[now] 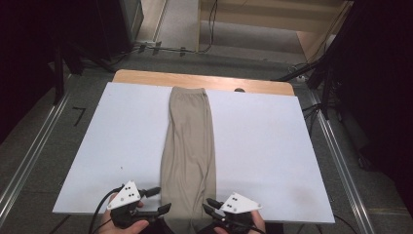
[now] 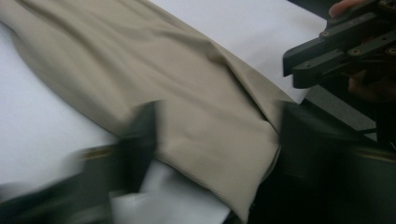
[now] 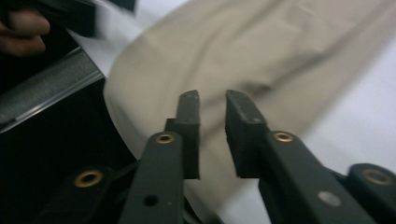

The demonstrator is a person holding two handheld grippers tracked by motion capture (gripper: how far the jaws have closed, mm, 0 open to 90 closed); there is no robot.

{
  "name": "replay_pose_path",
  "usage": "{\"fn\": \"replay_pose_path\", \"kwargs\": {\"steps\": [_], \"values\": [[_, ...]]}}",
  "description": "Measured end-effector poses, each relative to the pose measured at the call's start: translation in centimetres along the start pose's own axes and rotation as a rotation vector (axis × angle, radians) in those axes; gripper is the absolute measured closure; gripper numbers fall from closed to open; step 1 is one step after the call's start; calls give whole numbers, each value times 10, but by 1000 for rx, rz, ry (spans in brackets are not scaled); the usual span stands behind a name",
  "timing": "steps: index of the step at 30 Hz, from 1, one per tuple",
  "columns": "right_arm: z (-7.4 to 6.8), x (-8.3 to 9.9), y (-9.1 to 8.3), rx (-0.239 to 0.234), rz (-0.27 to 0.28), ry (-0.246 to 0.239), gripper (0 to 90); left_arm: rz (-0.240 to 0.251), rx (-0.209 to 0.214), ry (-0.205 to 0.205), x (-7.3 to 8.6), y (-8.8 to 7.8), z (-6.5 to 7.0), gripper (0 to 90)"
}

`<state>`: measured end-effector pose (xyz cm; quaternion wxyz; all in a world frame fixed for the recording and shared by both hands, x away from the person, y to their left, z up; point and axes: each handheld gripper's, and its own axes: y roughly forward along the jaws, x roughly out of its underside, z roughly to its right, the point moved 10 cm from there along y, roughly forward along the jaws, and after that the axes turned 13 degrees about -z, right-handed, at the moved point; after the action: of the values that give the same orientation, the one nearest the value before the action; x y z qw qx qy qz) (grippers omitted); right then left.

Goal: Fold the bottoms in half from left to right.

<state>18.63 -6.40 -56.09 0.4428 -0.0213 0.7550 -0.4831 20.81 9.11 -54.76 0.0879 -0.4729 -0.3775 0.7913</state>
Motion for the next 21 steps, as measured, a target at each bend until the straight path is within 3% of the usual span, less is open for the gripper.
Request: {"fn": "replay_pose_path", "kwargs": {"steps": [1, 2, 5, 7, 13, 14, 18, 21], "values": [[-7, -4, 6, 6, -2, -21, 799, -11, 28, 9, 1, 4, 1, 690], [-13, -8, 13, 18, 0, -46, 824, -35, 24, 29, 5, 10, 1, 763], [-26, -10, 32, 48, -47, -121, 853, -129, -8, 58, 17, 26, -7, 851], [-28, -3, 39, 38, -87, -133, 870, -127, -2, 57, 18, 26, -9, 885], [0, 17, 17, 37, -126, -52, 882, -158, -9, 69, 18, 25, -10, 900], [7, 25, 13, 63, -154, -39, 882, -158, -13, 70, 18, 25, -9, 900], [26, 42, -6, 71, -153, 35, 880, -159, -8, 65, 18, 25, -8, 888], [25, 39, -13, 47, -107, 59, 850, -160, -9, 74, 18, 25, -8, 865]]}}
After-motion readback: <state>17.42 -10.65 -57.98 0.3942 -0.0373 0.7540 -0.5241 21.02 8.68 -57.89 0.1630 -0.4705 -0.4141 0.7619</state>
